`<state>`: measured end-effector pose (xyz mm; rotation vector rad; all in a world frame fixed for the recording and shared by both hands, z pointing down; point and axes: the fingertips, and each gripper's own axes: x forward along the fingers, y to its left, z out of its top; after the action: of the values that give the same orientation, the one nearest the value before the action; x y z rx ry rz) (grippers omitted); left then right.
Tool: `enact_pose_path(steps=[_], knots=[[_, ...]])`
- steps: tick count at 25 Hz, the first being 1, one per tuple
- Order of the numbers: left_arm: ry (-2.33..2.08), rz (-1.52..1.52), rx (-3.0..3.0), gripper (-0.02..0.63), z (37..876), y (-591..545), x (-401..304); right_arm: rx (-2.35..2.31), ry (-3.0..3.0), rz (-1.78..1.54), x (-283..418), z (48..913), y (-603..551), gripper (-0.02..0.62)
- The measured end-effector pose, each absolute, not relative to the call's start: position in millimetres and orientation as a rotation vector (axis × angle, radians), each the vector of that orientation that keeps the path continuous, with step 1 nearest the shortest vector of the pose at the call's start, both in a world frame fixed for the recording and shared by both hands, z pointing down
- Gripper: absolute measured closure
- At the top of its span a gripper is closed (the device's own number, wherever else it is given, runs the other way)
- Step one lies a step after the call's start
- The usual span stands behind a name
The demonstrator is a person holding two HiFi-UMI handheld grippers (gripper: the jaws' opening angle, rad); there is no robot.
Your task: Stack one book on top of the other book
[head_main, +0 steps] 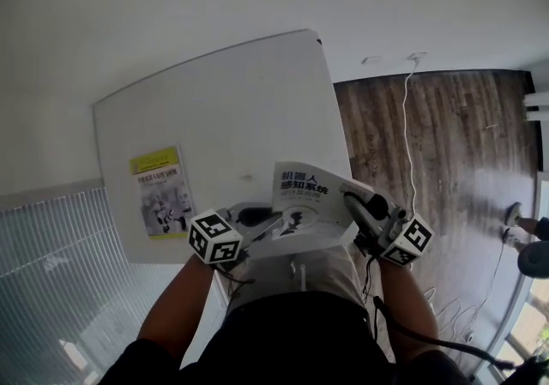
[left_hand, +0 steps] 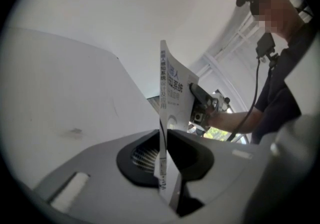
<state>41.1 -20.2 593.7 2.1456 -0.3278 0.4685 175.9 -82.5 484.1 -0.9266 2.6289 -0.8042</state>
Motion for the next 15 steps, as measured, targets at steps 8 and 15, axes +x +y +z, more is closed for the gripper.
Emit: enact_pose_path(steps=[8, 15], knots=[[-0.406, 0.468, 2.109, 0.552, 585, -15, 33, -0.856, 2.652, -0.841, 174, 498, -83, 0.545], [-0.416, 0.464, 2.138, 0.552, 574, -21, 34, -0.848, 2.627, -0.830, 174, 485, -86, 0.545]])
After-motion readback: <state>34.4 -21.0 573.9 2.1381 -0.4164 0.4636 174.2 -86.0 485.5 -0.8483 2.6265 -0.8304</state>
